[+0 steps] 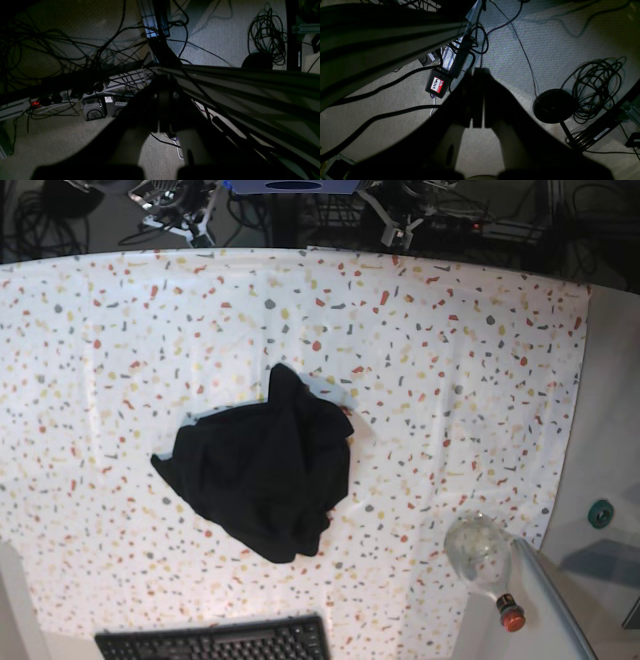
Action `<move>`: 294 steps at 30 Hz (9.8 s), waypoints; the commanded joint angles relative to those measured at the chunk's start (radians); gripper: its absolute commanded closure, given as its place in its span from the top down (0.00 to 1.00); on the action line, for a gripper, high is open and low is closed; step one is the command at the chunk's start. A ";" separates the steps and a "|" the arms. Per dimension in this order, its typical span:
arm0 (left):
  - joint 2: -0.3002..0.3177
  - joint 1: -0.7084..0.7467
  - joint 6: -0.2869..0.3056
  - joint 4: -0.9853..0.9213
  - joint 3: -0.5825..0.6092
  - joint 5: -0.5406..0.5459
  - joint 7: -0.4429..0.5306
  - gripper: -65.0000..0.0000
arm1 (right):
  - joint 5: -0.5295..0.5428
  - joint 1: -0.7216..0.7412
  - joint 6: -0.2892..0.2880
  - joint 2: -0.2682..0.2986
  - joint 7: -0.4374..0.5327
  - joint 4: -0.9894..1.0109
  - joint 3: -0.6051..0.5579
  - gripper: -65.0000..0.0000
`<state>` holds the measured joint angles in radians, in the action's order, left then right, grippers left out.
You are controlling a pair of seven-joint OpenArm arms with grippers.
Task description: Layout the t-shirt on the table in an organized manner, then fold the t-shirt properly
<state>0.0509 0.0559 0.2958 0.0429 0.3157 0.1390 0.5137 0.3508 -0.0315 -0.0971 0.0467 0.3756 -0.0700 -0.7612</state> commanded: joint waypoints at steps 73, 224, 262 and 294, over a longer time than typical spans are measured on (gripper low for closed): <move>0.004 0.006 0.012 0.001 0.001 0.001 0.023 0.00 | -0.003 -0.002 -0.006 0.006 0.016 0.000 -0.002 0.00; 0.030 0.046 0.012 0.059 -0.002 -0.022 -0.281 0.64 | 0.063 -0.054 -0.003 -0.017 -0.175 -0.003 0.256 0.48; 0.031 0.066 0.012 0.061 -0.003 -0.019 -0.281 0.68 | 0.061 -0.110 -0.003 0.014 -0.088 -0.035 0.372 0.00; 0.240 0.502 0.012 0.730 -0.005 -0.019 -0.280 0.00 | 0.061 -0.523 -0.002 0.114 -0.129 -0.606 0.699 0.00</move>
<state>0.2897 0.5407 0.2981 0.7685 0.3088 0.1200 0.2306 0.4103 -0.5430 -0.0971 0.1493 0.2317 -0.6762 -0.0654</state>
